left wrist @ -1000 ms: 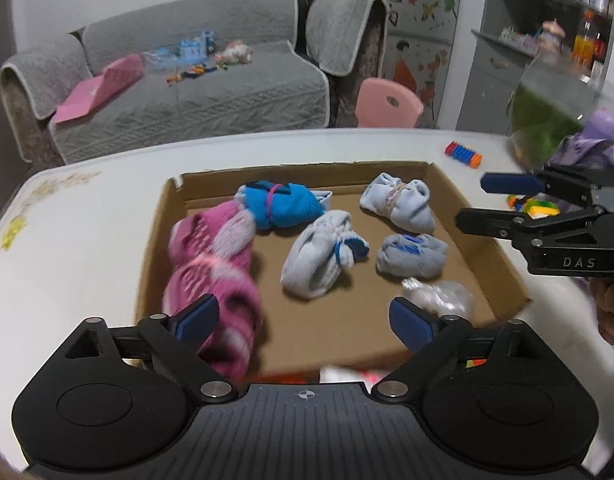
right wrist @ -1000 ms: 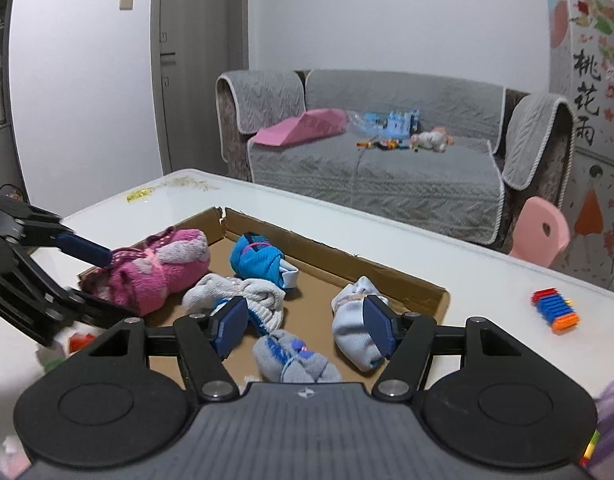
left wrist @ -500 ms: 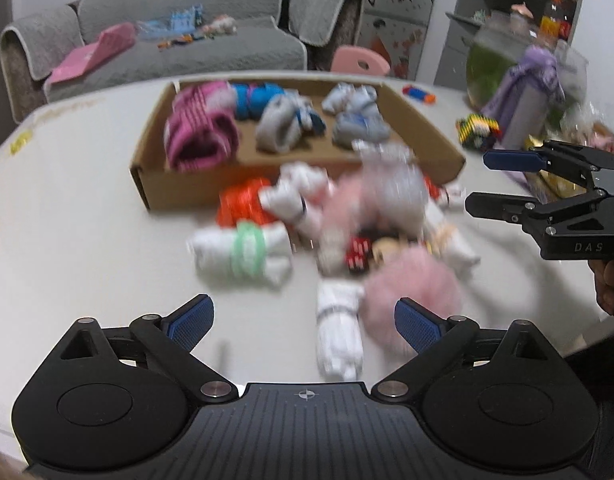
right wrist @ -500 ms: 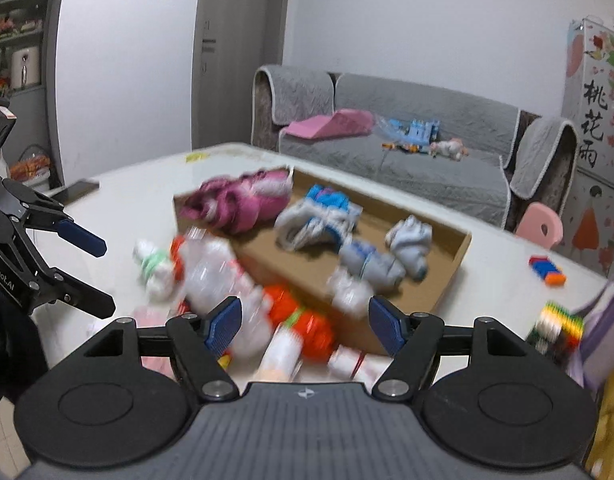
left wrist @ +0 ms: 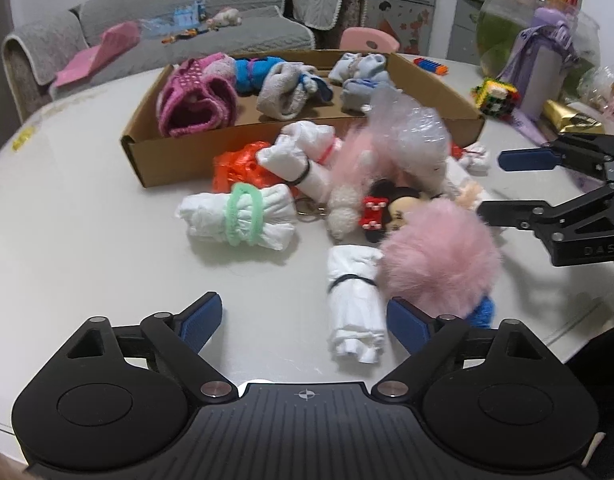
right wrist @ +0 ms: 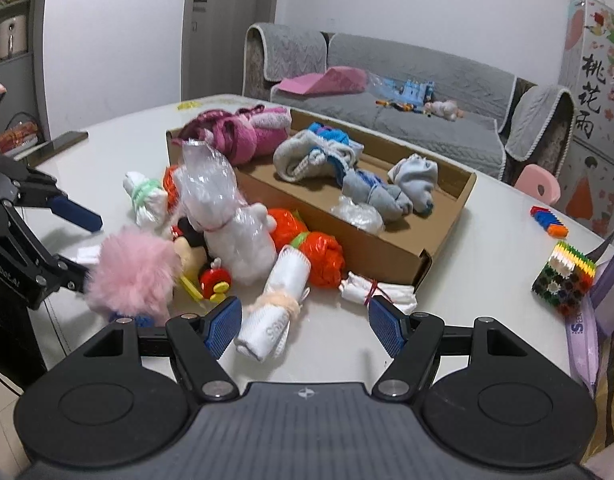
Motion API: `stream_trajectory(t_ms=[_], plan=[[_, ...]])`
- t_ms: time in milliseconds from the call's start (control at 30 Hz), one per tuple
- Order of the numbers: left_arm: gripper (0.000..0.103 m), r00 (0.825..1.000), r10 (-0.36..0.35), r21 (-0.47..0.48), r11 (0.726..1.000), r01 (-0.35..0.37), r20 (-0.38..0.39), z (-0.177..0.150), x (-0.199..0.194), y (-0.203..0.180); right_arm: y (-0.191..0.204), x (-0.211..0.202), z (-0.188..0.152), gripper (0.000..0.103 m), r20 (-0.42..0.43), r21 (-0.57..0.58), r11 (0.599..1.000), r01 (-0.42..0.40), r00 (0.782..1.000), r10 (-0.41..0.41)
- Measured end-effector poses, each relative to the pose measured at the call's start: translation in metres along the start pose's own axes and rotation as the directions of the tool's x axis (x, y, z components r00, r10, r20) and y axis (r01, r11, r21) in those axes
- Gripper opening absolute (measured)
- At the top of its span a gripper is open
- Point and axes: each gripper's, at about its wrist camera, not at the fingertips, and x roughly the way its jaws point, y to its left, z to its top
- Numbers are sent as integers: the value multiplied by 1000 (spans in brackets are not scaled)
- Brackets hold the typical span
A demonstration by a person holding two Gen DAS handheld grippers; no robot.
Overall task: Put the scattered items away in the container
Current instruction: 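Grasp the black-banded white sock roll with left while right grasps peach-banded sock roll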
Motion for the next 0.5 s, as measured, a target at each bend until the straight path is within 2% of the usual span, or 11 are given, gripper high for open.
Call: stream_trajectory(t_ms=[300,500], plan=[[90,1000,27,-19,999,-27,14,3,1,8,10,10,-2,67,-33,0,1000,-15,999,15],[89,1000,16,-14,1000,-16,21,2,1,6,9,15,-2,66,-44,27,1000,-12,999,13]])
